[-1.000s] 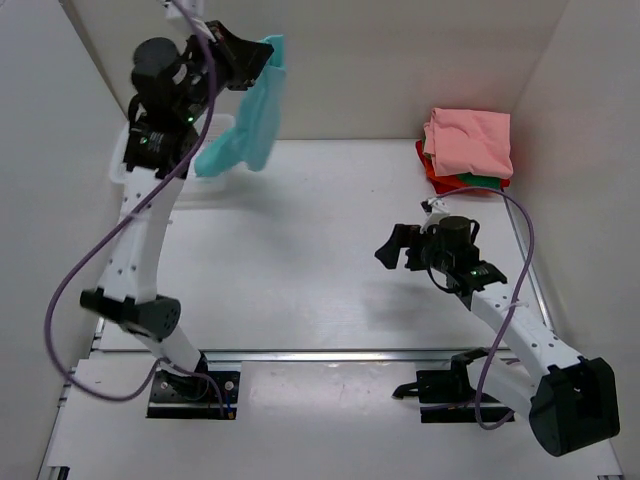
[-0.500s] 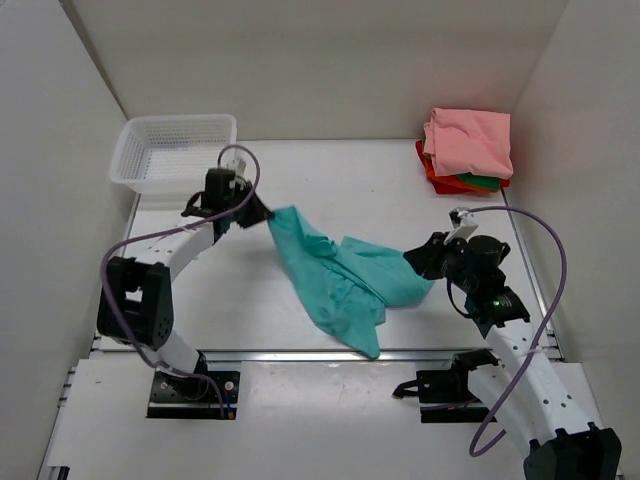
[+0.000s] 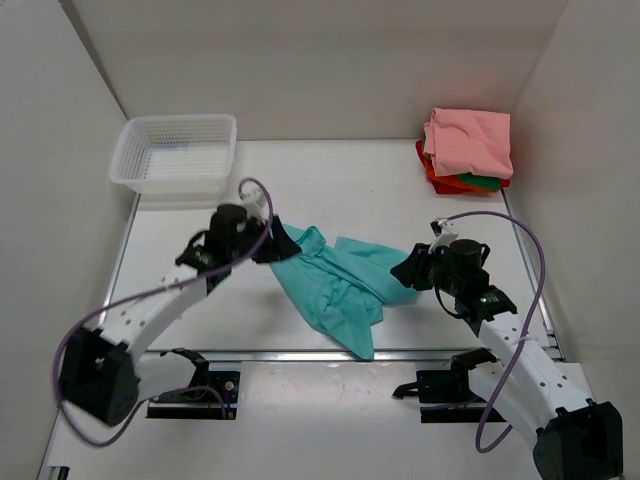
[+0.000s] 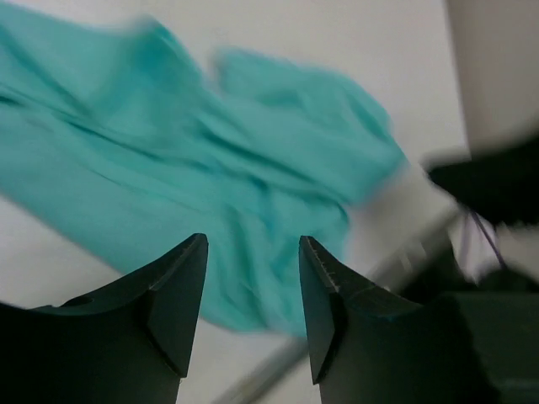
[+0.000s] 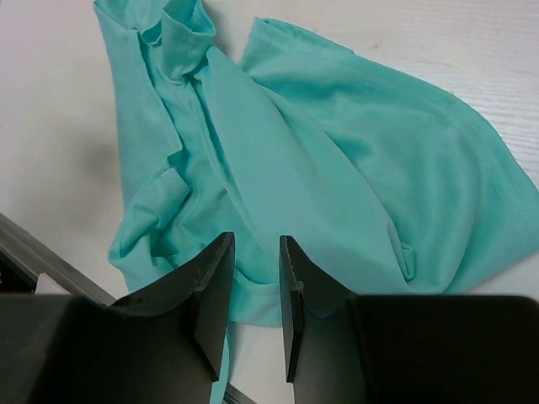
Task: Fold and stack the t-shirts
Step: Flatten out the tshirt
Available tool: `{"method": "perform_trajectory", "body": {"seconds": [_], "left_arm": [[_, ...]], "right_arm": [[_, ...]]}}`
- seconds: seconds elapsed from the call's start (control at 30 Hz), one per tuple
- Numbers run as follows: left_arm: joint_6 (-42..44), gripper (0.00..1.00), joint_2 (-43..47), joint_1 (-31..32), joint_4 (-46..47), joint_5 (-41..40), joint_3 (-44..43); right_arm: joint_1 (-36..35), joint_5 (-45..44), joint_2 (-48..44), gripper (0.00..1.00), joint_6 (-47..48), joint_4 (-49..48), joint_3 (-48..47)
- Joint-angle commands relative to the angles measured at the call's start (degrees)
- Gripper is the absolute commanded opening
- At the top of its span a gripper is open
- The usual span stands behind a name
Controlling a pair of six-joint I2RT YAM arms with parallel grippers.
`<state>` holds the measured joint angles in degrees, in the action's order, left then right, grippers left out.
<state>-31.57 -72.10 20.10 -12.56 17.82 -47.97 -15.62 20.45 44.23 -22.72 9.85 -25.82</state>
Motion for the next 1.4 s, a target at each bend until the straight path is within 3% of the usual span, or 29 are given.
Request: {"method": "perform_trajectory", "body": {"seconds": [0.0, 0.07, 0.17, 0.47, 0.7, 0.77, 0.8, 0.83, 0.87, 0.97, 1.1, 1.3, 1.37], "left_arm": [[-7.33, 0.59, 11.25, 12.83, -1.35, -0.78, 11.99], [-12.36, 0.61, 14.08, 16.10, 4.09, 0.11, 20.06], [-15.01, 0.64, 16.02, 16.47, 6.84, -1.04, 24.67], [-21.42, 0.66, 6.11, 24.09, 20.98, -2.35, 23.80], [-23.88, 0.65, -3.84, 29.47, 26.18, -3.49, 19.76], [-23.62, 0.56, -6.38, 29.65, 26.35, -3.32, 18.70], [-23.71, 0.42, -6.65, 29.56, 26.44, -2.63, 18.70], [-23.54, 0.18, -6.92, 29.13, 26.79, -1.49, 18.35], [-23.54, 0.03, -6.14, 28.60, 26.53, -1.30, 19.13], [-22.05, 0.00, 1.22, 25.80, 21.73, -1.47, 19.92], [-16.87, 0.00, 16.33, 17.90, 5.14, 0.09, 19.05], [-12.29, 0.00, 38.22, 2.95, -14.83, 5.28, 23.43], [-12.28, 0.00, 42.53, 0.82, -18.89, 5.12, 25.63]], "right_arm": [[0.58, -2.08, 1.03, 0.26, -0.48, -1.50, 0.08], [0.94, -1.82, 0.95, 0.25, -0.75, -1.94, 1.21], [0.59, -1.64, 0.95, 0.25, -1.71, -3.52, 1.74], [-0.29, -2.25, 1.30, 0.23, -2.59, -5.01, 2.97], [1.90, -1.20, -0.10, 0.24, -1.80, -4.13, 3.67], [2.78, -1.11, -0.11, 0.26, -1.71, -3.52, 4.03], [3.05, -1.37, -0.45, 0.33, -1.10, -3.26, 4.20], [3.48, -3.20, -0.72, 0.37, -0.75, -1.86, 3.94], [4.36, -5.66, -0.72, 0.37, -1.09, -0.02, 3.77], [8.30, -7.53, -1.77, 0.32, -1.71, 2.02, 4.11], [13.85, -2.27, 2.25, 0.39, 0.65, 1.67, 2.80], [4.65, -1.99, 9.72, 0.45, 1.19, -3.94, -2.12], [1.84, -1.29, 13.06, 0.49, 1.19, -4.14, -3.96]]}}
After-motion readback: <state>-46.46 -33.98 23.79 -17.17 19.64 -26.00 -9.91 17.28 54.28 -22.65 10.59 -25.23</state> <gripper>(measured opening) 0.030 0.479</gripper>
